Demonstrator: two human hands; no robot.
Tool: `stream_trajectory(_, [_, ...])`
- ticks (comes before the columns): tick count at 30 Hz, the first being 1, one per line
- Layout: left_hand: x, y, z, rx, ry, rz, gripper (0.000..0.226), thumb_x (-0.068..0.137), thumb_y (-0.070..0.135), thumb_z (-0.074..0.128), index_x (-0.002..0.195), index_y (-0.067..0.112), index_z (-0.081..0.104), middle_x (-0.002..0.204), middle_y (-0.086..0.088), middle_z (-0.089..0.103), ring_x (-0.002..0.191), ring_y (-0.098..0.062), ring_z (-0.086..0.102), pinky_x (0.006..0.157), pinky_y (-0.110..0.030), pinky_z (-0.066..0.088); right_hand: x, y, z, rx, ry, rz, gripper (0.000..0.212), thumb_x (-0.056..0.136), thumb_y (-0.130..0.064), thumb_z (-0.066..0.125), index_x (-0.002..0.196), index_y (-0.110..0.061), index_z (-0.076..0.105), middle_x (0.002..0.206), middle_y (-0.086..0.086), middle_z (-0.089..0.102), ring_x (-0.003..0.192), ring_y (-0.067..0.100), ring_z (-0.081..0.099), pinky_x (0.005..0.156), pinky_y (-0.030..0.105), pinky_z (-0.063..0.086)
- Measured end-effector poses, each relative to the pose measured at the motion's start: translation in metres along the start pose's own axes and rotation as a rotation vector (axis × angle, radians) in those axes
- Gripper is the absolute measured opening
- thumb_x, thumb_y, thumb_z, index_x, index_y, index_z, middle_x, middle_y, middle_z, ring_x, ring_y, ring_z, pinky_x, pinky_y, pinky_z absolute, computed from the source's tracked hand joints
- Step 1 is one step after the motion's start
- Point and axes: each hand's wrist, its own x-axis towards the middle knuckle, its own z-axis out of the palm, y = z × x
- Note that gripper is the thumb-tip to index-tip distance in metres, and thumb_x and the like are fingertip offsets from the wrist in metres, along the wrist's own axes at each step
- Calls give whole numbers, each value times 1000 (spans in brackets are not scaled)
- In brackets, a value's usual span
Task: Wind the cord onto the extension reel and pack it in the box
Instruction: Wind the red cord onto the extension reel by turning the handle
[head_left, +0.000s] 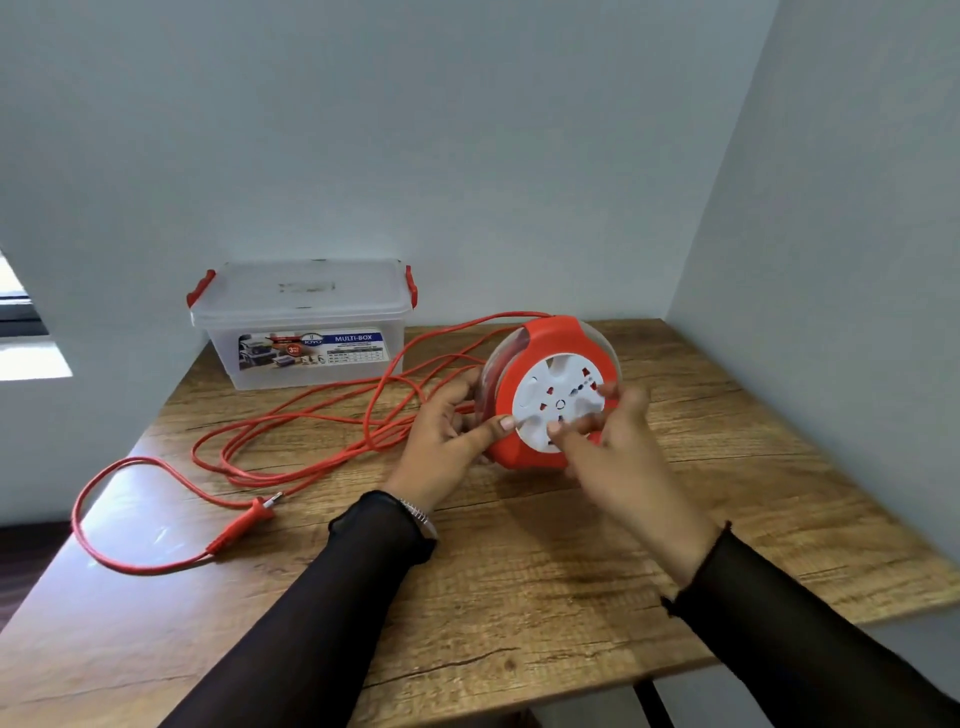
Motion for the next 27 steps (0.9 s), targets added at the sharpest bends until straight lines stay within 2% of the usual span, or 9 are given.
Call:
stream_trajectory(3, [0,1,0,-2,-2,-7,44,85,2,66,111,37,56,95,12,71,72,-11,69,51,-26,58,2,4,-19,-846,18,-723,57,75,-13,64,127,-27,45,132,13,43,82,30,62,54,31,45])
stream_trajectory(6, [-1,2,-1,-16,-16,3,45,86,2,64,113,38,56,102,4,69,79,-14,71,59,-31,61,20,-8,-32,-1265,-130,-985,61,72,-5,55,128,-28,53,132,27,49,76,35,64,53,35,48])
stream_trajectory(10, [0,2,-2,-8,9,-26,46,86,1,64,115,36,54,106,2,67,88,-25,67,69,-52,57,41,-16,-43,-1595,-150,-1240,59,78,-10,36,129,-37,48,123,27,57,66,25,65,72,40,49])
stream_trajectory(13, [1,1,-3,-14,14,-41,47,85,1,65,115,35,53,110,0,65,86,-25,64,59,-38,58,54,-18,-45,-1658,-151,-1353,64,75,-3,26,122,-39,52,119,25,60,61,23,63,76,43,37])
stream_trajectory(18, [2,-1,-5,-21,13,-60,50,82,1,68,119,33,55,99,15,69,83,-15,69,55,-33,59,68,-10,-36,-1745,-210,-1340,63,86,-12,48,139,-41,30,121,28,53,80,34,64,104,62,29])
stream_trajectory(20, [2,-1,-5,-43,10,-54,51,82,-1,67,122,28,55,98,14,70,78,-9,70,51,-28,58,70,-8,-31,-1723,-186,-1329,60,88,-13,50,138,-39,30,116,31,52,83,38,64,103,65,26])
stream_trajectory(22, [2,0,-5,-64,5,-40,50,83,-3,66,116,33,56,102,7,68,73,-8,71,49,-23,56,72,-4,-29,-1686,-134,-1336,59,88,-15,55,136,-38,31,107,29,57,81,36,65,102,62,28])
stream_trajectory(24, [1,1,-4,-64,12,-39,51,83,-4,66,114,35,55,103,2,67,74,-8,71,50,-22,56,69,-2,-27,-1627,-24,-1301,60,81,-24,65,133,-40,40,83,15,64,68,26,64,93,49,29])
stream_trajectory(27, [1,1,-3,-73,27,-46,52,83,-6,65,115,33,54,102,3,68,78,-8,71,53,-24,57,60,3,-21,-1435,31,-1090,61,73,-42,69,130,-38,49,65,5,65,55,19,62,76,36,38])
